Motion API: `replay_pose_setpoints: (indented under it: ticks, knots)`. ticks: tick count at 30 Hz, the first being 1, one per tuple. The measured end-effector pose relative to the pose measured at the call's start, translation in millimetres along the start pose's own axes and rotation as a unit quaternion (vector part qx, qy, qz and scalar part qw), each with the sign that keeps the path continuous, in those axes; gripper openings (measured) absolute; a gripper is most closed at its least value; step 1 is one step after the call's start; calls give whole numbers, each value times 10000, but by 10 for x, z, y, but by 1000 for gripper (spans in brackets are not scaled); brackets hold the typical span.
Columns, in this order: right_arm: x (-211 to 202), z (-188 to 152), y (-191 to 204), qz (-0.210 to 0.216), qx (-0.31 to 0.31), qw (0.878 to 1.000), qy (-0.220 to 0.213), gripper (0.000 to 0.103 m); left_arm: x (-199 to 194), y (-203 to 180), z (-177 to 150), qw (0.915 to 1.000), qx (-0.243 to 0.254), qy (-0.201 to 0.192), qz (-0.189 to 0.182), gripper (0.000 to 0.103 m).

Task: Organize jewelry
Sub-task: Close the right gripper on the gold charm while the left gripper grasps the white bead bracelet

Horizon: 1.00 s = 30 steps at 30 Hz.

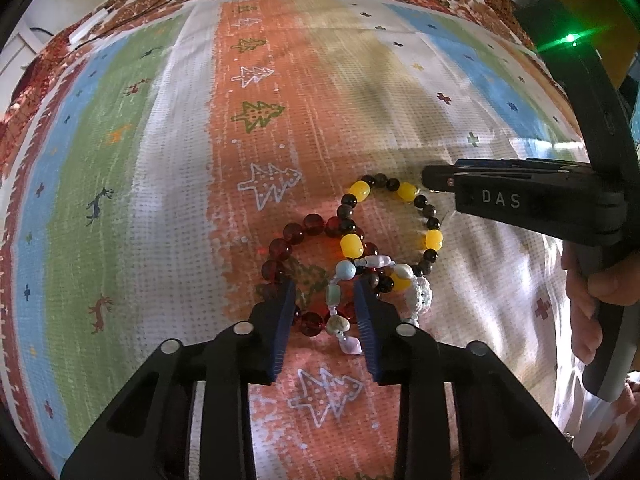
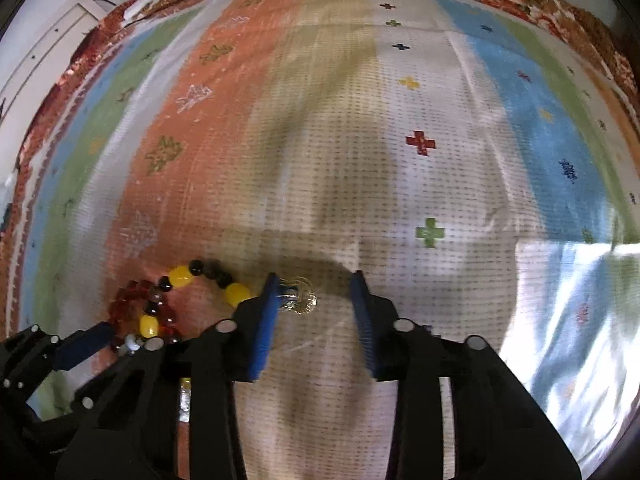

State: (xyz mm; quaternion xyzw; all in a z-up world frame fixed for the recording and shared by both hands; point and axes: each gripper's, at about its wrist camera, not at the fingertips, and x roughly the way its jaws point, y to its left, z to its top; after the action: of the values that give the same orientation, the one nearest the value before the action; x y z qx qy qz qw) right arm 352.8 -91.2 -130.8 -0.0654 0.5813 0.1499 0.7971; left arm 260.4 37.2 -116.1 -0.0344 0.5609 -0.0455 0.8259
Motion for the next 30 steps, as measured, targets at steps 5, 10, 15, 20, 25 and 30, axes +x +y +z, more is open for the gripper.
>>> replay_pose_setpoints:
  ticks: [5, 10, 15, 20, 25, 30]
  knots:
    - [-4, 0, -24, -6, -22, 10000, 27, 18, 35, -18, -20, 10000, 54, 70, -7, 17]
    - [-16, -1, -16, -20, -69, 10000, 17, 17, 35, -12, -20, 9999, 64, 77, -27, 9]
    - [-33, -13, -15, -10, -64, 10000, 30, 17, -6, -10, -10, 10000, 49, 27, -63, 8]
    - [-39, -14, -15, -22, -76, 10000, 38, 17, -42, -3, -10, 9999, 43, -3, -103, 8]
    - [-63, -23, -31, -38, -72, 10000, 41, 16, -77, 10, -3, 9999, 2, -36, -154, 7]
    - [-88, -37, -38, -35, -55, 10000, 38, 16, -117, 11, 6, 9998, -15, -72, -197, 7]
